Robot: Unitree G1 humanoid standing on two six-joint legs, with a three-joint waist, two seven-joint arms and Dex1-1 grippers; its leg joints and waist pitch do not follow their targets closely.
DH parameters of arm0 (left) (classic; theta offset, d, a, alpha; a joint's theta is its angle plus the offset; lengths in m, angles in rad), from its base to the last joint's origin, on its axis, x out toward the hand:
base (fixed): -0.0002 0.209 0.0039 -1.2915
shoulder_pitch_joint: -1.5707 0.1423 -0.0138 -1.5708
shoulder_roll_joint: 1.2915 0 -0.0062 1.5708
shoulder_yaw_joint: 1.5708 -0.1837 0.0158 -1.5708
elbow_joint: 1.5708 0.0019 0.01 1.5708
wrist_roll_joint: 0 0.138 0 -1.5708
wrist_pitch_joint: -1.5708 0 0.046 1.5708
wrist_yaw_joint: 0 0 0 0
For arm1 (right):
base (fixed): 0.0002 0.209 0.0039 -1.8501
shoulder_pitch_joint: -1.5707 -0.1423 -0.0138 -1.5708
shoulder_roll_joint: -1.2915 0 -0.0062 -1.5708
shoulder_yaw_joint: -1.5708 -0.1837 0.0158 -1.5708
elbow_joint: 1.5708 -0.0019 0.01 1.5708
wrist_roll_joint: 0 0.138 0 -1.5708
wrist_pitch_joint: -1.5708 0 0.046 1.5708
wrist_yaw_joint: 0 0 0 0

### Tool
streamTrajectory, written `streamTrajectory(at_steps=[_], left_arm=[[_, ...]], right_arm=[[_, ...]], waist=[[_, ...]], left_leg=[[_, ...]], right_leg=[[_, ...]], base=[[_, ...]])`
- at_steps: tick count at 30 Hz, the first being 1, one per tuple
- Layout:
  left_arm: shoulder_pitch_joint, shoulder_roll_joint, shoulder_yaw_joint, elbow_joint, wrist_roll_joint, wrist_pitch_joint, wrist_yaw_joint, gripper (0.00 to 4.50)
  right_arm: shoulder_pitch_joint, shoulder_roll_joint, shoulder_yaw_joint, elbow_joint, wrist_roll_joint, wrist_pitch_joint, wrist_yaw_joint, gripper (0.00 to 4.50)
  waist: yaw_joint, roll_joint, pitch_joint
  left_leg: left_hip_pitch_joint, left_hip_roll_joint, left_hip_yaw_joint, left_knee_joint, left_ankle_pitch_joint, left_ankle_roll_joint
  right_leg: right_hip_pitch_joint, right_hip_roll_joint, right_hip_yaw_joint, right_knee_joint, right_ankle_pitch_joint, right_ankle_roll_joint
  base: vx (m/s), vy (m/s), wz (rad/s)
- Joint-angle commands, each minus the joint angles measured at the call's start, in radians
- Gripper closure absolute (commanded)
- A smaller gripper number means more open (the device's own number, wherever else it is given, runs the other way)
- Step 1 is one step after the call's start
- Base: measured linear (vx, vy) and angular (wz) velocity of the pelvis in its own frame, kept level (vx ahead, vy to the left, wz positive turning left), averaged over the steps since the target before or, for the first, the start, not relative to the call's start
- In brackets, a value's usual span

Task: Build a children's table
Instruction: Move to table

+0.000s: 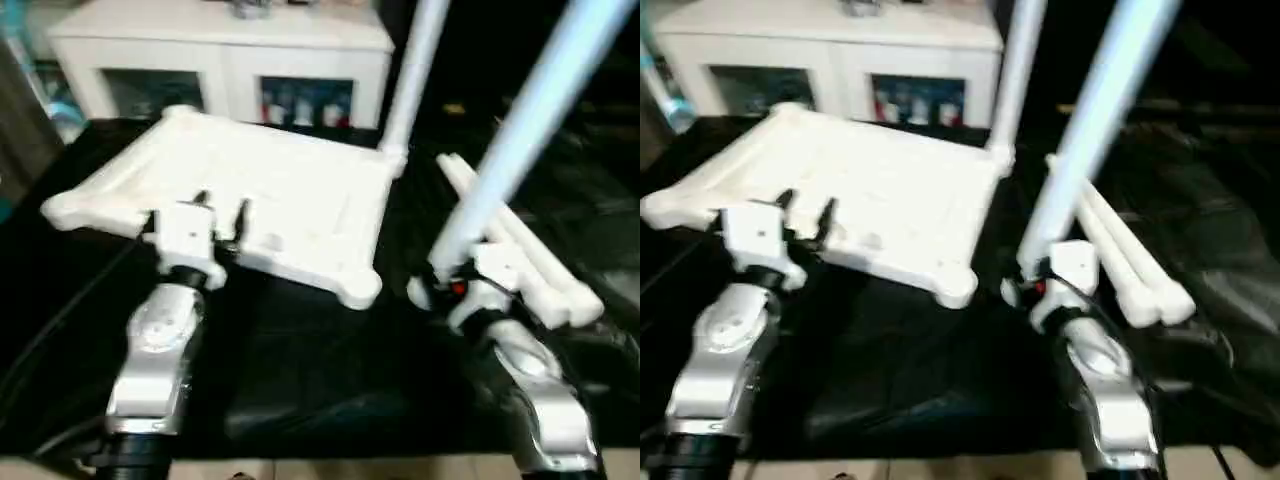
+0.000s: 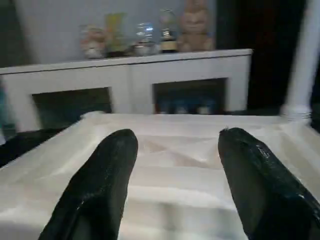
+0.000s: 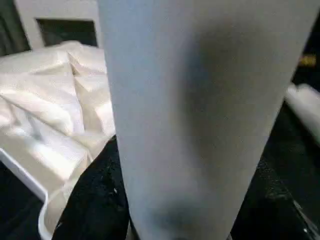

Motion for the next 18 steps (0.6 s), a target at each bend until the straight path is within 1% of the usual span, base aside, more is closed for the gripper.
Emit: streamTrajectory(at_steps=[1, 2, 3, 4, 5, 6, 7, 8, 9, 10, 11, 12, 13, 14, 15, 16, 17, 18], left_arm=[[-0.004, -0.015, -0.031, -0.007, 0.013, 0.014, 0.009, 1.48], [-0.004, -0.013, -0.033, -0.006, 0.015, 0.014, 0.011, 1.48], [-0.003, -0.011, -0.035, -0.004, 0.022, 0.01, 0.019, 1.48], [-0.004, -0.014, -0.03, -0.003, 0.017, 0.006, 0.021, 1.48], [-0.004, -0.016, -0.027, -0.003, 0.014, 0.005, 0.023, 1.48], [-0.005, -0.018, -0.02, -0.003, 0.015, 0.01, 0.033, 1.48], [-0.006, -0.018, -0.017, -0.001, 0.019, 0.012, 0.04, 1.48], [-0.008, -0.019, -0.012, 0.002, 0.019, 0.013, 0.043, 1.48], [-0.01, -0.018, -0.01, 0.005, 0.017, 0.021, 0.04, 1.48], [-0.014, -0.013, -0.009, 0.01, 0.021, 0.036, 0.038, 1.48], [-0.018, -0.004, -0.013, 0.018, 0.018, 0.026, 0.023, 1.48], [-0.018, -0.001, -0.014, 0.02, 0.01, 0.025, 0.012, 1.48], [-0.018, 0.002, -0.016, 0.02, 0.006, 0.022, 0.002, 1.48], [-0.018, 0.004, -0.017, 0.021, 0.004, 0.019, -0.003, 1.48], [-0.017, 0.008, -0.022, 0.02, 0.001, 0.014, -0.013, 1.48], [-0.015, 0.019, -0.032, 0.018, 0.009, 0.014, -0.021, 1.48], [-0.016, 0.021, -0.034, 0.018, 0.004, 0.014, -0.027, 1.48], [-0.016, 0.022, -0.035, 0.019, 0.001, 0.014, -0.031, 1.48]], right_arm=[[0.003, -0.02, -0.033, 0.016, 0.001, -0.011, 0.001, 2.55], [0.0, -0.021, -0.036, 0.018, 0.002, -0.01, 0.003, 2.55], [-0.004, -0.024, -0.038, 0.02, -0.001, -0.01, 0.007, 2.55], [-0.004, -0.026, -0.039, 0.019, 0.001, -0.008, 0.011, 2.55], [-0.005, -0.027, -0.038, 0.018, 0.003, -0.005, 0.013, 2.55], [-0.004, -0.031, -0.036, 0.016, 0.008, -0.001, 0.019, 2.55], [-0.004, -0.033, -0.033, 0.014, 0.009, 0.001, 0.024, 2.55], [-0.002, -0.035, -0.03, 0.012, 0.012, 0.003, 0.029, 2.55], [-0.001, -0.036, -0.026, 0.01, 0.016, 0.007, 0.034, 2.55], [0.001, -0.036, -0.021, 0.009, 0.016, 0.009, 0.037, 2.55], [0.005, -0.033, -0.015, 0.008, 0.02, 0.014, 0.043, 2.55], [0.008, -0.03, -0.011, 0.007, 0.023, 0.018, 0.045, 2.55], [0.012, -0.026, -0.004, 0.007, 0.026, 0.02, 0.048, 2.55], [0.014, -0.025, -0.002, 0.006, 0.027, 0.021, 0.05, 2.55], [0.017, -0.023, 0.005, 0.005, 0.028, 0.022, 0.056, 2.55], [0.02, -0.025, 0.026, 0.002, 0.007, 0.019, 0.056, 2.55], [0.021, -0.021, 0.03, 0.001, 0.011, 0.026, 0.06, 2.55], [0.021, -0.019, 0.036, 0.0, 0.009, 0.022, 0.064, 2.55]], waist=[[-0.014, 0.022, -0.073], [-0.009, 0.0, -0.073], [0.003, -0.042, -0.072], [0.027, -0.07, -0.074], [0.044, -0.063, -0.058], [0.042, -0.065, -0.043], [0.045, -0.051, -0.033], [0.043, -0.048, -0.034], [0.048, -0.02, -0.044], [0.055, -0.001, -0.052], [0.038, 0.016, -0.072], [0.027, 0.014, -0.066], [0.03, 0.005, -0.049], [0.026, -0.004, -0.045], [0.044, -0.007, -0.04], [0.057, -0.011, -0.03], [0.072, -0.021, -0.021], [0.072, -0.007, -0.018]], left_leg=[[0.089, 0.163, -0.105, -0.142, 0.066, 0.3], [0.062, 0.116, -0.075, -0.136, 0.01, 0.368], [0.002, -0.017, 0.009, -0.047, -0.075, 0.349], [-0.029, -0.09, 0.073, 0.091, -0.172, 0.301], [-0.041, -0.078, 0.087, 0.181, -0.216, 0.189], [-0.051, -0.074, 0.083, 0.183, -0.211, 0.148], [-0.026, -0.065, 0.072, 0.148, -0.224, 0.103], [-0.016, -0.062, 0.066, 0.113, -0.224, 0.114], [-0.005, -0.016, 0.036, 0.021, -0.151, 0.156], [0.022, 0.021, 0.022, -0.025, -0.096, 0.17], [0.08, 0.182, -0.07, -0.084, -0.047, 0.283], [0.089, 0.184, -0.068, -0.085, -0.031, 0.305], [0.072, 0.119, -0.028, -0.073, -0.051, 0.277], [0.048, 0.084, -0.011, -0.071, -0.078, 0.242], [0.044, 0.051, 0.019, -0.071, -0.164, 0.165], [0.065, 0.046, 0.035, -0.082, -0.258, 0.086], [0.019, 0.034, 0.005, -0.097, -0.283, 0.113], [0.021, 0.031, -0.002, -0.103, -0.318, 0.11]], right_leg=[[-0.031, -0.054, 0.037, -0.04, -0.052, -0.106], [-0.004, -0.062, 0.044, -0.074, 0.038, -0.234], [0.039, -0.069, 0.054, -0.168, 0.154, -0.44], [0.068, -0.093, 0.077, -0.216, 0.13, -0.496], [0.068, -0.128, 0.082, -0.226, -0.061, -0.424], [0.068, -0.138, 0.091, -0.229, -0.149, -0.337], [0.069, -0.157, 0.097, -0.251, -0.359, -0.155], [0.075, -0.155, 0.1, -0.26, -0.42, -0.077], [0.105, -0.159, 0.092, -0.266, -0.414, 0.05], [0.096, -0.134, 0.069, -0.264, -0.335, 0.094], [0.043, -0.12, 0.036, -0.149, -0.065, 0.145], [0.023, -0.13, 0.049, -0.127, -0.006, 0.112], [0.019, -0.142, 0.068, -0.146, 0.043, 0.021], [0.039, -0.149, 0.076, -0.16, 0.041, -0.026], [0.055, -0.16, 0.082, -0.188, -0.08, -0.086], [0.059, -0.155, 0.081, -0.215, -0.353, -0.073], [0.101, -0.182, 0.047, -0.206, -0.44, -0.058], [0.105, -0.187, 0.03, -0.223, -0.555, -0.026]], base=[[-0.082, -0.125, -0.03], [-0.089, -0.177, -0.02], [-0.089, -0.177, -0.02], [-0.088, -0.192, 0.05], [-0.091, -0.175, -0.01], [-0.091, -0.175, -0.01], [-0.092, -0.154, -0.05], [-0.09, -0.119, 0.02], [-0.09, -0.119, 0.02], [-0.073, -0.098, -0.04], [-0.036, -0.084, 0.01], [-0.036, -0.084, 0.01], [-0.039, -0.065, 0.1], [-0.062, -0.073, 0.08], [-0.062, -0.073, 0.08], [-0.051, -0.09, 0.11], [-0.059, -0.088, 0.22], [-0.059, -0.088, 0.22]])
